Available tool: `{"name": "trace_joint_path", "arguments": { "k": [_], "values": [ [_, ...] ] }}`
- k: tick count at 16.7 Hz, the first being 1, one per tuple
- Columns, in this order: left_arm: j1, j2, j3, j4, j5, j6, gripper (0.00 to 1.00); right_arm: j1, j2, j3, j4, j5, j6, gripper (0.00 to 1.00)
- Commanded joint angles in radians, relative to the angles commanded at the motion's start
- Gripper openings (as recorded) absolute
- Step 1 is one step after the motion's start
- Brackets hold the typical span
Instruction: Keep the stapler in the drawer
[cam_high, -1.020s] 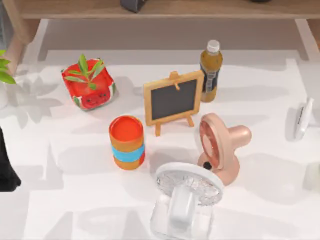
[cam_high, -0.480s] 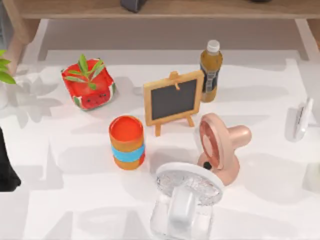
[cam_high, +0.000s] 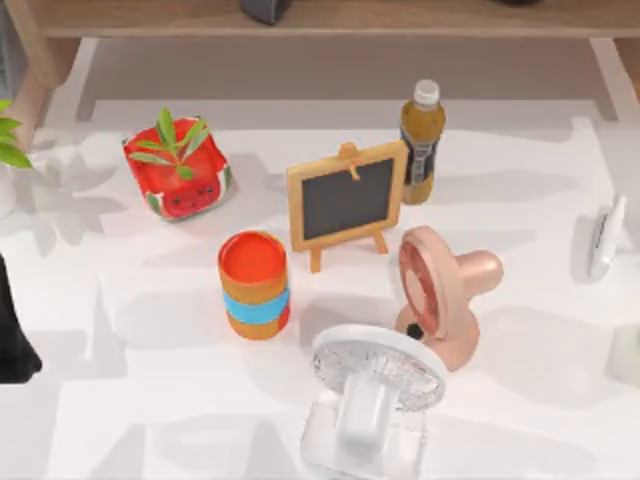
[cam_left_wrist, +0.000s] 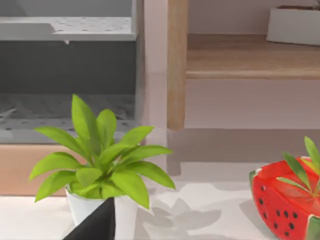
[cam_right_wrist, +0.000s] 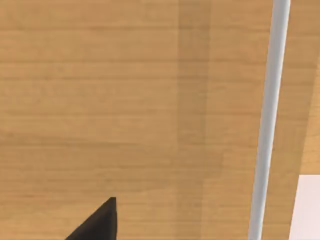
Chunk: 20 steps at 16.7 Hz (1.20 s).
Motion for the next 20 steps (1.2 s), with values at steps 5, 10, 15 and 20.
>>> {"name": "trace_joint_path", "arguments": {
  "k": [5, 10, 15, 20],
  "values": [
    [0.0, 0.0, 0.0, 0.0, 0.0, 0.0, 1.0, 0.037, -0.033, -0.005, -0.05, -0.006, 0.04, 1.0],
    [0.0, 0.0, 0.0, 0.0, 0.0, 0.0, 1.0, 0.19, -0.168, 0.014, -0.297, -0.025, 0.237, 1.0],
    [0.0, 0.0, 0.0, 0.0, 0.0, 0.0, 1.0, 0.392, -0.273, 0.17, -0.707, 0.028, 0.547, 1.0],
    [0.0, 0.0, 0.0, 0.0, 0.0, 0.0, 1.0, 0.572, -0.285, 0.43, -1.22, 0.158, 0.92, 1.0]
  ]
}}
